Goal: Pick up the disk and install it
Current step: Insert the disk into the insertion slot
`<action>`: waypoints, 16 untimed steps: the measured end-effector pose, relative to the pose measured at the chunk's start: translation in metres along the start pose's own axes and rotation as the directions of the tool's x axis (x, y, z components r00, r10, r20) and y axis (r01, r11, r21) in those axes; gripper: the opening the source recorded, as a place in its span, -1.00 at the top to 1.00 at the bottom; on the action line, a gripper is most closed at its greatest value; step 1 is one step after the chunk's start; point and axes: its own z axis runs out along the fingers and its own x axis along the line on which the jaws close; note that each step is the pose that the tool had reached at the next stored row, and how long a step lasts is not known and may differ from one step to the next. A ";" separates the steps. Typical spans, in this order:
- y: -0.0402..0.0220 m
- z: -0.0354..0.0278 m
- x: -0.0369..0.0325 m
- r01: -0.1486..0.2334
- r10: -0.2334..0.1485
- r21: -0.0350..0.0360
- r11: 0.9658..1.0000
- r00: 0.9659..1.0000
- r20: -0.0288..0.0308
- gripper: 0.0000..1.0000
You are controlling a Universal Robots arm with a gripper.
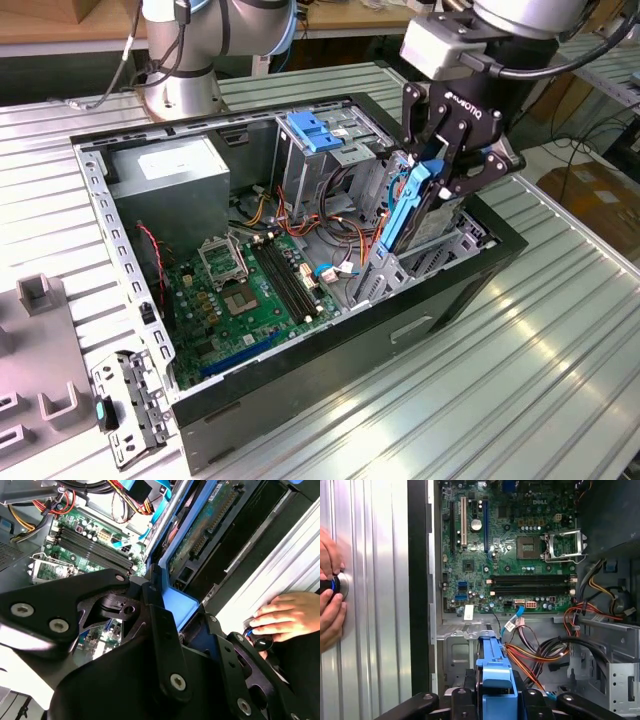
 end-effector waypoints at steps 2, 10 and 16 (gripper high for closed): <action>0.0000 0.0037 0.0000 0.000 0.000 0.000 1.000 1.000 0.000 0.26; 0.0000 0.0218 -0.0001 0.000 0.000 0.000 1.000 1.000 0.000 0.26; 0.0000 0.0263 -0.0001 0.000 0.000 0.000 1.000 1.000 0.000 0.26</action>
